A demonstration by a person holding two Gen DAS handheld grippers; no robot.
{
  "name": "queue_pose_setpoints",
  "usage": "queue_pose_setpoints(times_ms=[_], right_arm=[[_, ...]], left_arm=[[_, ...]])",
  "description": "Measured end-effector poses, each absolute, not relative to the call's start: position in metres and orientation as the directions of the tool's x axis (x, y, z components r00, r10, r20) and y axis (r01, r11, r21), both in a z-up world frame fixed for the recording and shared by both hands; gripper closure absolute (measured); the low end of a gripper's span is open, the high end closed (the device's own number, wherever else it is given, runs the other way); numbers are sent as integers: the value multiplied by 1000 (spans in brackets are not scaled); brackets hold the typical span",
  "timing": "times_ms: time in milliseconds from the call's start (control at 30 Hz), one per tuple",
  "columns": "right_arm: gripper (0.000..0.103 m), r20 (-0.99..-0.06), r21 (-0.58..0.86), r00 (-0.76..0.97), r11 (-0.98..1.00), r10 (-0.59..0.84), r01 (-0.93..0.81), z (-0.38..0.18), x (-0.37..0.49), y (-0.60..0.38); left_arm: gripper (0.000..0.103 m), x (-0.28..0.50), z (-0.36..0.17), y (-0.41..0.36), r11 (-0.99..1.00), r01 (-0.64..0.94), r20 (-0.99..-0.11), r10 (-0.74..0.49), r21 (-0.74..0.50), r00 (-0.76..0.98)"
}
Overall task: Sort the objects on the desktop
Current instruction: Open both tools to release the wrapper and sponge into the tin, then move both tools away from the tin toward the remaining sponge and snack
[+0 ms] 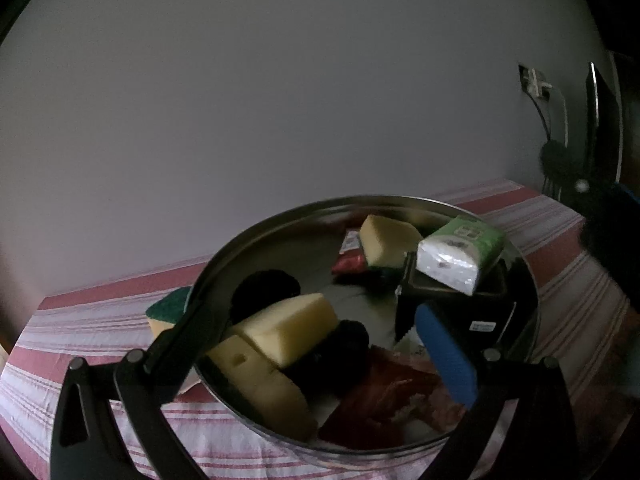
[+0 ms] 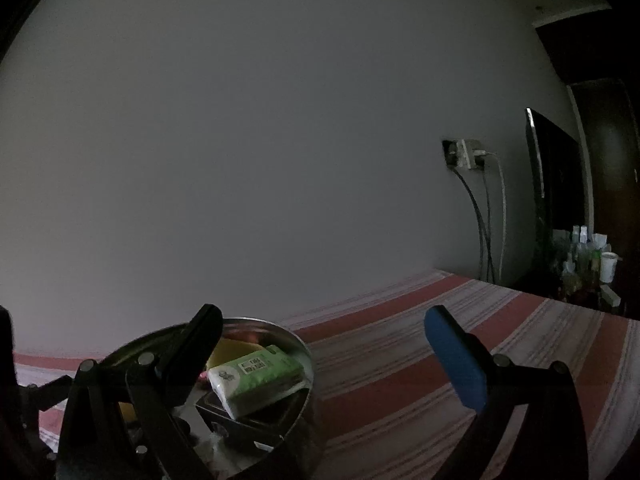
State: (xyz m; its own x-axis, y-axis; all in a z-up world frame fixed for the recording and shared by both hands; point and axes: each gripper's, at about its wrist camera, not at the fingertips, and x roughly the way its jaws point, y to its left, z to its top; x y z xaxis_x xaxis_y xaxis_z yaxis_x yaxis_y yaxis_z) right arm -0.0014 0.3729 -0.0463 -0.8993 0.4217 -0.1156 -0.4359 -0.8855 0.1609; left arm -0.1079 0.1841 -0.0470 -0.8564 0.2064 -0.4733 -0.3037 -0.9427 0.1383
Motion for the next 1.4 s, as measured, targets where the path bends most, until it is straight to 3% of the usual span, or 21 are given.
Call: queue_pose_setpoints(times_ms=[467,967,1400], right_arm=[[1,-65,88,-894,-890,443,-448,-41,20,353],[1,-57,94,-910,-906,410,-413,-40,34,345],[1,-104,141,-929,-919,356,-368,-44,44,337]], left_arm=[[0,-102,-48,177,-943,-304,-462,213,132,-861],[0,-70,-44,163,-934,-322,-387,241,156,-890],[0,-52,-48,125,-948,-292,-432,213,126,-876]])
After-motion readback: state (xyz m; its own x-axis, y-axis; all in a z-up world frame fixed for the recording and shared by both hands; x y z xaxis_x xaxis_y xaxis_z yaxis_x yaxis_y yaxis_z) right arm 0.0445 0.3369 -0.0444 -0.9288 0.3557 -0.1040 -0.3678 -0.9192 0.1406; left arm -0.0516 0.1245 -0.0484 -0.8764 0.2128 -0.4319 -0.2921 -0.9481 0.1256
